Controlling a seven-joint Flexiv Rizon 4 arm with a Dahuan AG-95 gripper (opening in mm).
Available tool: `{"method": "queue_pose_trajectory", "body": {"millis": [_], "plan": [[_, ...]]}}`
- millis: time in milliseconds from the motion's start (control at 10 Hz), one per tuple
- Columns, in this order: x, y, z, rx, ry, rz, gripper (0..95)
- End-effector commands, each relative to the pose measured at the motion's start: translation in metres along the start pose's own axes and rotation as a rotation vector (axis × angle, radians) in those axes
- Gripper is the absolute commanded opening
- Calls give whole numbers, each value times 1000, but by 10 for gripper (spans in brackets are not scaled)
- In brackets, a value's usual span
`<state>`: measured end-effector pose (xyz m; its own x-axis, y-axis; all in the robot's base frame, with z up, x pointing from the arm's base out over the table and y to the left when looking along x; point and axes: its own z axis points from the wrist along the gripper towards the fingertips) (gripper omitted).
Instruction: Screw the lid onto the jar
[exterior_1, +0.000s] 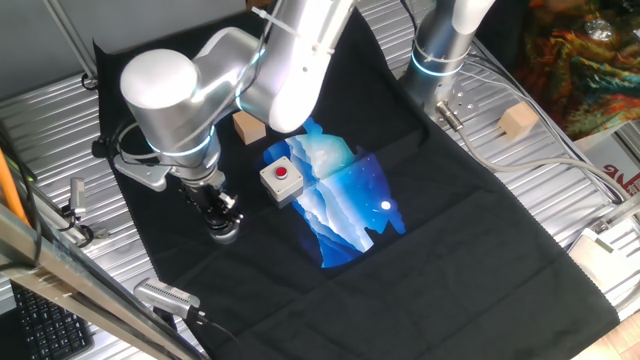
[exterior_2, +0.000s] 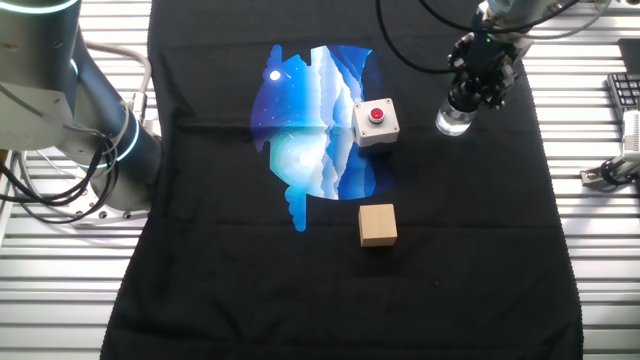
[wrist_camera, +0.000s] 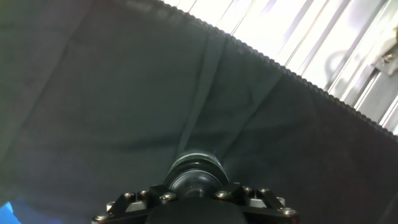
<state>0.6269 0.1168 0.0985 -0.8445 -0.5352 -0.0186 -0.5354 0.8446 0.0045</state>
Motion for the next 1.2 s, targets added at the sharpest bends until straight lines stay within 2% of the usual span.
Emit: {"method": "queue_pose_trajectory", "body": {"millis": [100, 300, 400, 500, 700, 1000, 1200], "plan": [[1, -1, 0, 0, 3, 33, 0], [1, -2, 0, -17, -7, 79, 0], [1, -2, 0, -17, -2, 94, 0], [1, -2, 0, -4, 5, 104, 0], [2, -3, 0, 5, 2, 135, 0], [2, -3, 0, -13, -7, 228, 0], [2, -3, 0, -3, -8, 271, 0]]}}
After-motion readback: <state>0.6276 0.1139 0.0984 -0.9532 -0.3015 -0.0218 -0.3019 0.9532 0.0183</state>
